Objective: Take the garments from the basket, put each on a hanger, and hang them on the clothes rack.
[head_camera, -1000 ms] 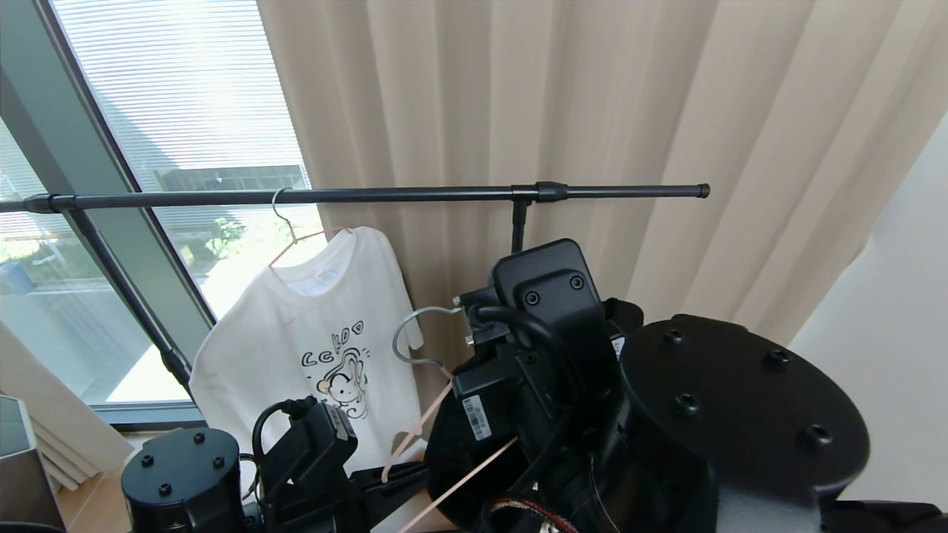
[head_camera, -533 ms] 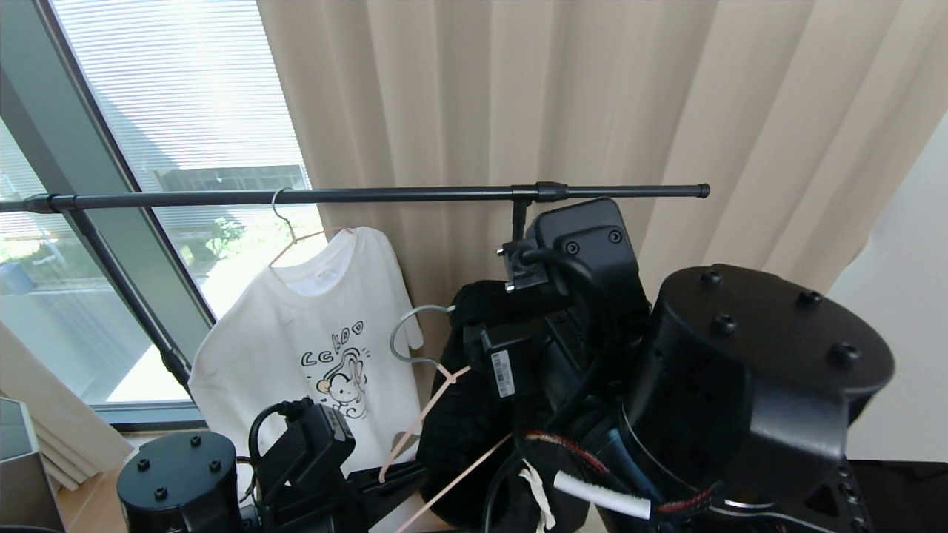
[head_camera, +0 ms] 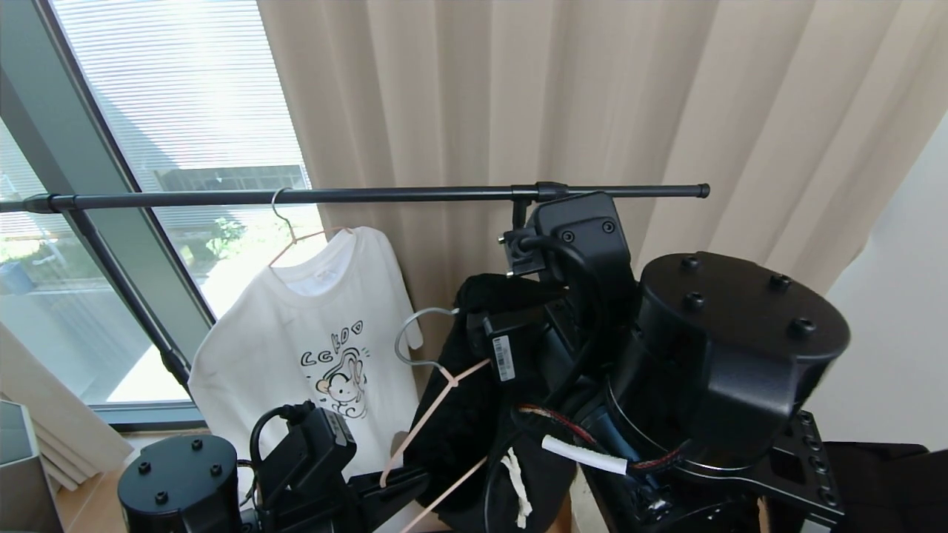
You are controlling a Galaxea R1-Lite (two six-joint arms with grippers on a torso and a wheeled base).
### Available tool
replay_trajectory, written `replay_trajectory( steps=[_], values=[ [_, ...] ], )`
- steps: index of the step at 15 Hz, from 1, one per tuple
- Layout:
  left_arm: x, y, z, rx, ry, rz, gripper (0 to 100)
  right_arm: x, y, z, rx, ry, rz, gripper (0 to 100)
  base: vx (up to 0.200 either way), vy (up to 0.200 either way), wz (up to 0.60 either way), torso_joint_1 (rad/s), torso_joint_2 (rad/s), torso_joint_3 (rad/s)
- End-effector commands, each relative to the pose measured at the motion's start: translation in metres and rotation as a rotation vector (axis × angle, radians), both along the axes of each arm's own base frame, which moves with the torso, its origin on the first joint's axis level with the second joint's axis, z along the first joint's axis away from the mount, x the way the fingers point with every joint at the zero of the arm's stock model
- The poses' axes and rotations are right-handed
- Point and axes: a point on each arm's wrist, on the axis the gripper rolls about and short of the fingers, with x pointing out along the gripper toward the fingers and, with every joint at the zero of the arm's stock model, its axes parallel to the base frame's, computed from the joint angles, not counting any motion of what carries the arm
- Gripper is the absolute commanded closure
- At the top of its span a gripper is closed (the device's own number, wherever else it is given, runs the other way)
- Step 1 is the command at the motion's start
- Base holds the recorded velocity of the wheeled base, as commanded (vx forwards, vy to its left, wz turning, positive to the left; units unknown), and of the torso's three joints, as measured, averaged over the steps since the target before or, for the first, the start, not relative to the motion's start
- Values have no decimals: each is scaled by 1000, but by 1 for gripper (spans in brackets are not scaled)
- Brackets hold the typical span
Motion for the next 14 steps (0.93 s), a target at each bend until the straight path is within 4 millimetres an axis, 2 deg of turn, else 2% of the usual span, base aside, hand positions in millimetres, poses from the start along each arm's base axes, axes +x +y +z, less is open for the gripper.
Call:
replay_trajectory(
  steps=[1,14],
  values=[
    [-1,0,0,-5,7,2,100,3,5,-9,-25,12,0,0,0,0,0,0,0,0],
    [2,0,2,-20,10,46,100,-1,10,-23,-67,33,13,0,0,0,0,0,0,0]
  ],
)
